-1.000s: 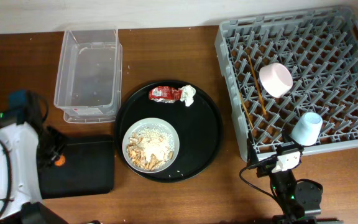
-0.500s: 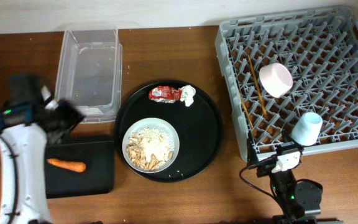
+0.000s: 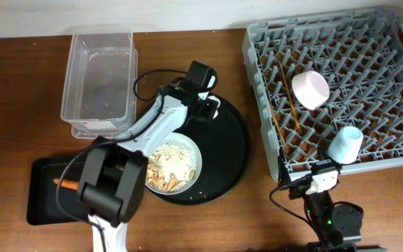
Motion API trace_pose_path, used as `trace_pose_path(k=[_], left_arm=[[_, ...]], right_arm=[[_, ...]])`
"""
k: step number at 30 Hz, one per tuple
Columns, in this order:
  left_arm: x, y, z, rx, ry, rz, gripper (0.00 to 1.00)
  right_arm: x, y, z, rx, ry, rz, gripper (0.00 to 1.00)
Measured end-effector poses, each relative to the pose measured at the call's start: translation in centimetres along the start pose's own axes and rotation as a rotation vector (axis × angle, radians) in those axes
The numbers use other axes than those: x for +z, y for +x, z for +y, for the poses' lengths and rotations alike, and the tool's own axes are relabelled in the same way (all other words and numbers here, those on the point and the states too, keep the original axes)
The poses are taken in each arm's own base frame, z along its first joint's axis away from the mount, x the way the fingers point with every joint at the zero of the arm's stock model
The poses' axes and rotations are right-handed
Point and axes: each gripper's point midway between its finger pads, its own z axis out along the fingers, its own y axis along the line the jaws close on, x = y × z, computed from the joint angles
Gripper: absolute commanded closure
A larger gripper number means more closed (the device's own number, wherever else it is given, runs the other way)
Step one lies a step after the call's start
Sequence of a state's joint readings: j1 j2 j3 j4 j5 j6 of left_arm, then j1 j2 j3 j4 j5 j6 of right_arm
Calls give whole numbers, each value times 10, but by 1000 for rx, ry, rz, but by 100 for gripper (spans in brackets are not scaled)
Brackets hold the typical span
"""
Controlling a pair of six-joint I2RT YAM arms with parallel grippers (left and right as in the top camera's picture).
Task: Sort waste into correct bins and load items into the dishwasher rack
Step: 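Grasp the red wrapper with the left gripper and drop it on the black tray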
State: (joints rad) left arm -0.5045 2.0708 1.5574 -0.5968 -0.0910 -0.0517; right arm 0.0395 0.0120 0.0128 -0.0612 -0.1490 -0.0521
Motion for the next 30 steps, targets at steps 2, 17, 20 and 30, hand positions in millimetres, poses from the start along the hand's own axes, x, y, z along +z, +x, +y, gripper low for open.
trace_pose_path(k=[2,17,20,30], left_arm=[[18,12,13,4,-65,43,28],[18,14,26,18,-113,123,100],[-16,-3,27,8,-107,146,100],[-218,67,114,-369,-257,300,100]], right_arm=[[0,0,0,0,0,0,2],[0,0,0,0,0,0,2],[0,0,0,0,0,0,2],[0,0,0,0,0,1,2]])
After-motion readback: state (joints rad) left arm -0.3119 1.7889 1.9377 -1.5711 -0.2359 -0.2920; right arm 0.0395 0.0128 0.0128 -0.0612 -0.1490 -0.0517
